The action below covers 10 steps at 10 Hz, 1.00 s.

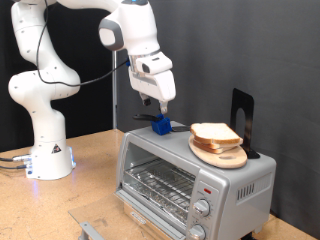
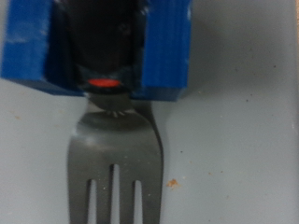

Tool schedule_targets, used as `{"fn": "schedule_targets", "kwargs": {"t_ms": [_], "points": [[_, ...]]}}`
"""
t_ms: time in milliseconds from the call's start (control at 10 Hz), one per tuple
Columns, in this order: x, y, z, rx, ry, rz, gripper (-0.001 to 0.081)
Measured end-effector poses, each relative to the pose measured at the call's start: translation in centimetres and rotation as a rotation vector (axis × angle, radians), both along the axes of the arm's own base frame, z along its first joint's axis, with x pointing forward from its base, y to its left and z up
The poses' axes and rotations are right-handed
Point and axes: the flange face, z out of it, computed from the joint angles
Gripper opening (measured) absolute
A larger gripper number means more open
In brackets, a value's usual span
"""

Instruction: Make a piece of toast with the oven

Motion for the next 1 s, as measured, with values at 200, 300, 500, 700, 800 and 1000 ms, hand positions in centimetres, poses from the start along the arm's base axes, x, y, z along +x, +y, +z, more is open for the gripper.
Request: {"fn": "schedule_targets", "kwargs": {"t_ms": [200,300,500,700,800,1000], "points": [[-0.3,0.7,-1.7,0.007,-0.002,0.002,0.0808],[-0.3,1.0,-2.2,0.013,-0.002,0.000,0.0808],[-0.1,1.3,-3.0,0.025,0.001,-0.012,0.0808],[0.1,1.4,-3.5,0.042,0.011,-0.034,0.0808],[0.2,1.3,-3.7,0.049,0.020,-0.053,0.0808],[0.3,1.2,-3.8,0.060,0.043,-0.093,0.0808]]}}
